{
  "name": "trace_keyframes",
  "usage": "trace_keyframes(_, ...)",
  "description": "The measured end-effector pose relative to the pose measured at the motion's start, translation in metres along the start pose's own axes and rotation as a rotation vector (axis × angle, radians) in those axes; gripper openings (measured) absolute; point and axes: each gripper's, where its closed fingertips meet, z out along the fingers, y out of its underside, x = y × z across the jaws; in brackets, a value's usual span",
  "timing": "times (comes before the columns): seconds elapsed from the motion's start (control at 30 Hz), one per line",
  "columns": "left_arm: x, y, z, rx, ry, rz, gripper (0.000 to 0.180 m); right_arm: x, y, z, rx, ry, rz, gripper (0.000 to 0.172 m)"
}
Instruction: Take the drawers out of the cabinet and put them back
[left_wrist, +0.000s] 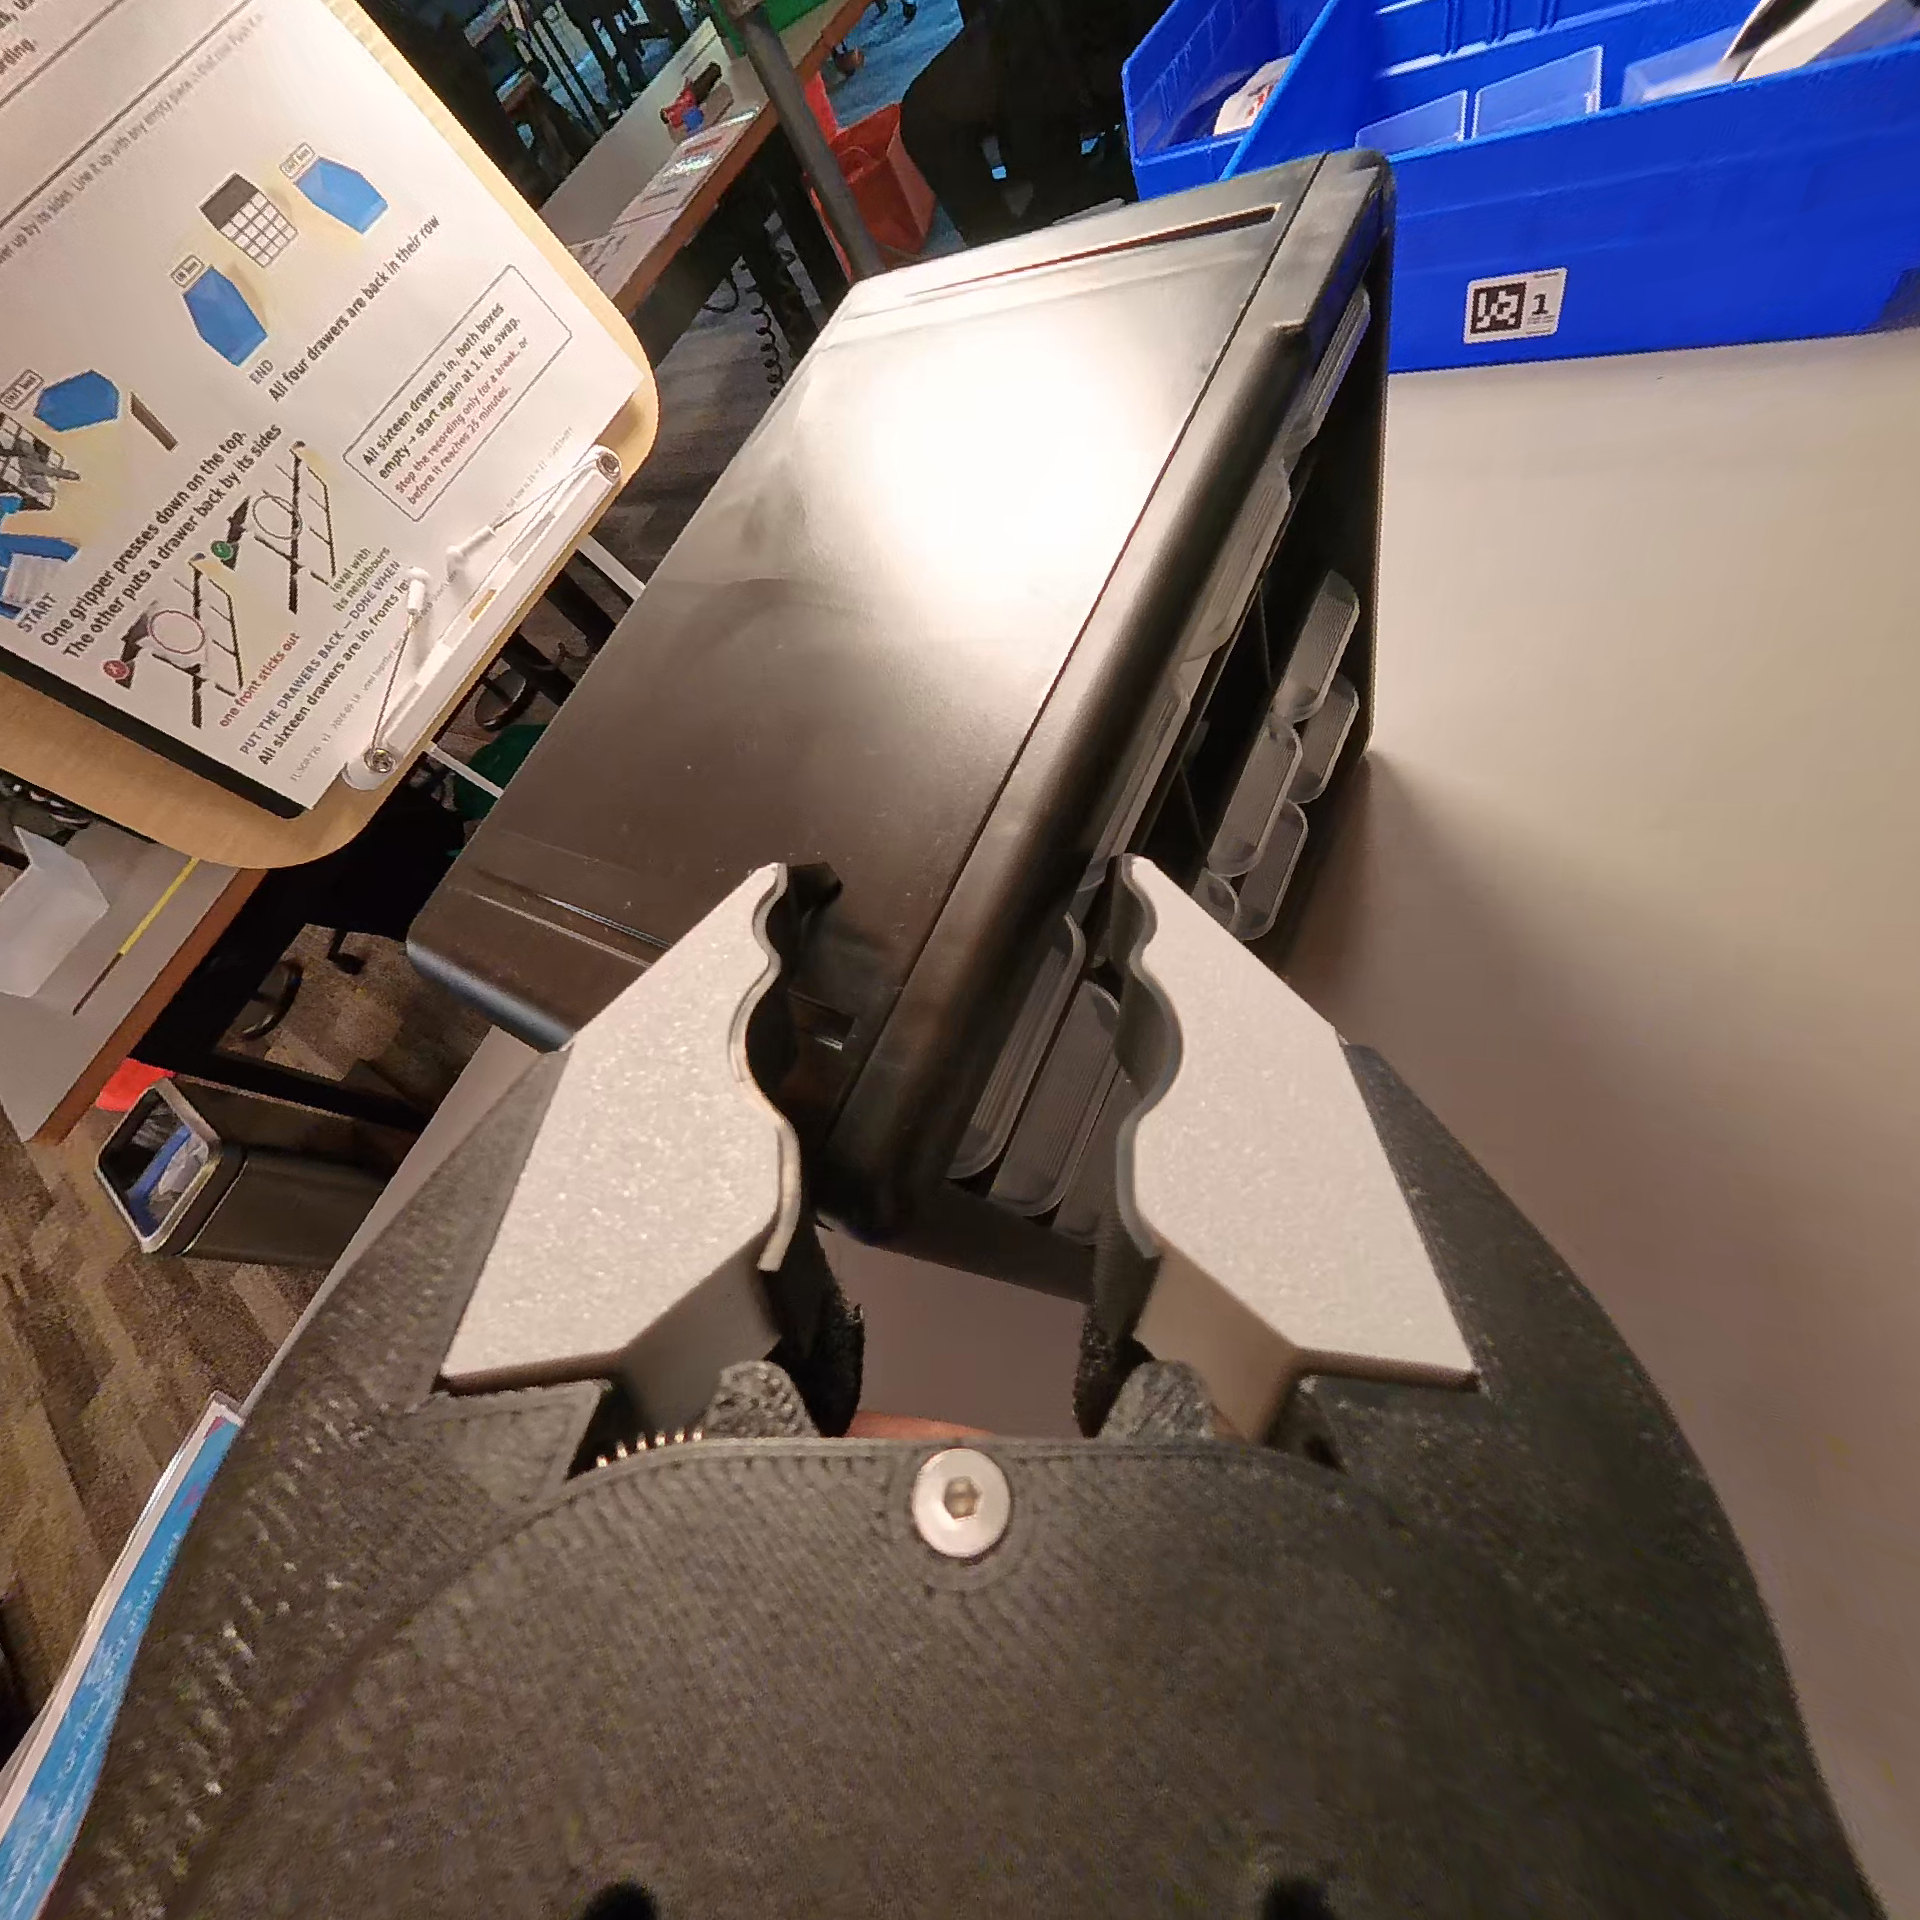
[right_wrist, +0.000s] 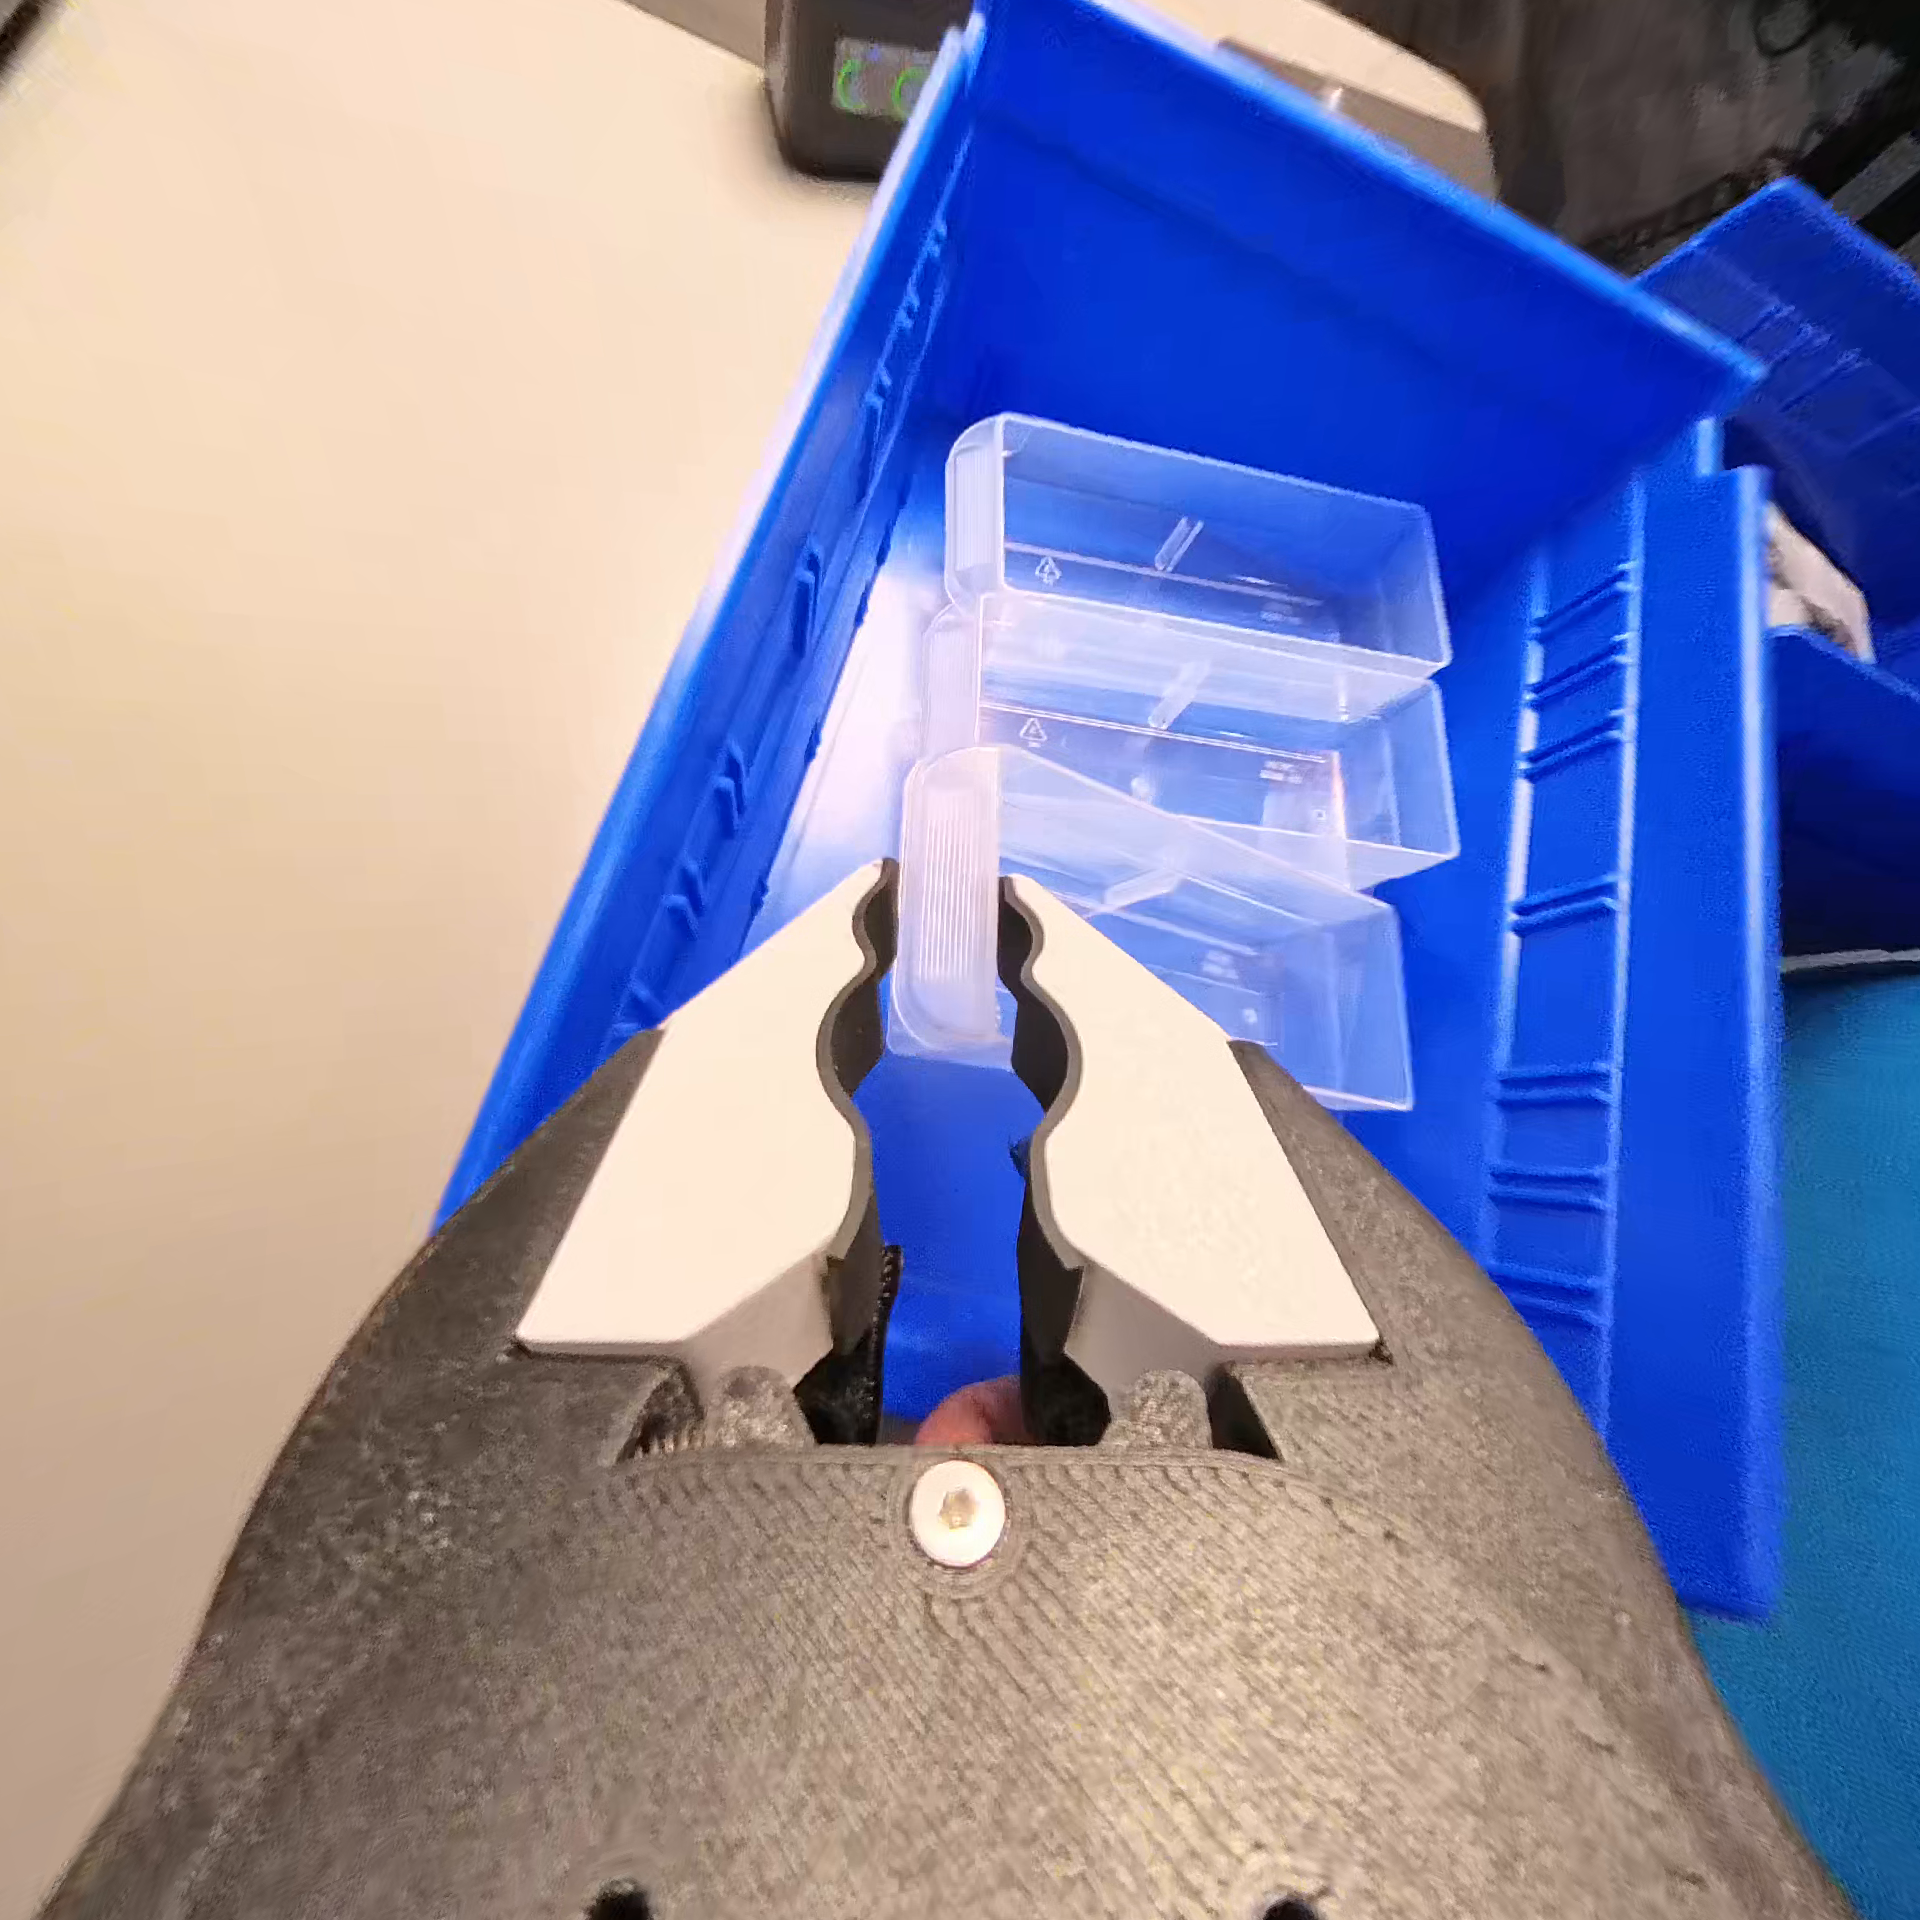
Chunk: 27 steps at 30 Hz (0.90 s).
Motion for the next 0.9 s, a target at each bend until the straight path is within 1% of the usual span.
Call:
trace_keyframes(0.13,0.0,0.0,0.0,0.005,0.005,-0.003,0.059,0.004,0.006,0.014,-0.024,0.013,-0.021,0.026)
trace_keyframes(0.2,0.0,0.0,0.0,0.007,0.007,-0.003,0.059,0.006,0.007,0.016,-0.02,0.012,-0.01,0.033)
trace_keyframes(0.27,0.0,0.0,0.0,0.007,0.008,-0.004,0.059,0.009,0.004,0.013,0.007,0.013,0.014,0.035)
trace_keyframes(0.33,0.0,0.0,0.0,0.006,0.007,-0.002,0.059,0.014,-0.001,0.006,0.041,0.03,0.042,0.037)
trace_keyframes(0.43,0.0,0.0,0.0,0.002,0.004,-0.001,0.059,0.023,-0.015,-0.016,0.117,0.076,0.079,0.037)
trace_keyframes(0.5,0.0,0.0,0.0,0.001,0.004,-0.001,0.059,0.02,-0.03,-0.036,0.191,0.089,0.098,0.036)
trace_keyframes(0.53,0.0,0.0,0.0,0.001,0.004,-0.002,0.059,0.012,-0.039,-0.046,0.24,0.073,0.107,0.036)
trace_keyframes(0.6,0.0,0.0,0.0,0.0,0.005,-0.003,0.059,-0.018,-0.062,-0.066,0.351,-0.009,0.137,0.035)
trace_keyframes(0.7,0.0,0.0,0.0,0.0,0.007,-0.006,0.059,-0.089,-0.093,-0.083,0.507,-0.215,0.182,0.035)
trace_keyframes(0.8,0.0,0.0,-0.001,0.002,0.01,-0.013,0.059,-0.178,-0.117,-0.082,0.608,-0.455,0.228,0.035)
trace_keyframes(0.9,0.0,-0.001,-0.001,0.005,0.013,-0.019,0.059,-0.266,-0.137,-0.071,0.648,-0.687,0.319,0.034)
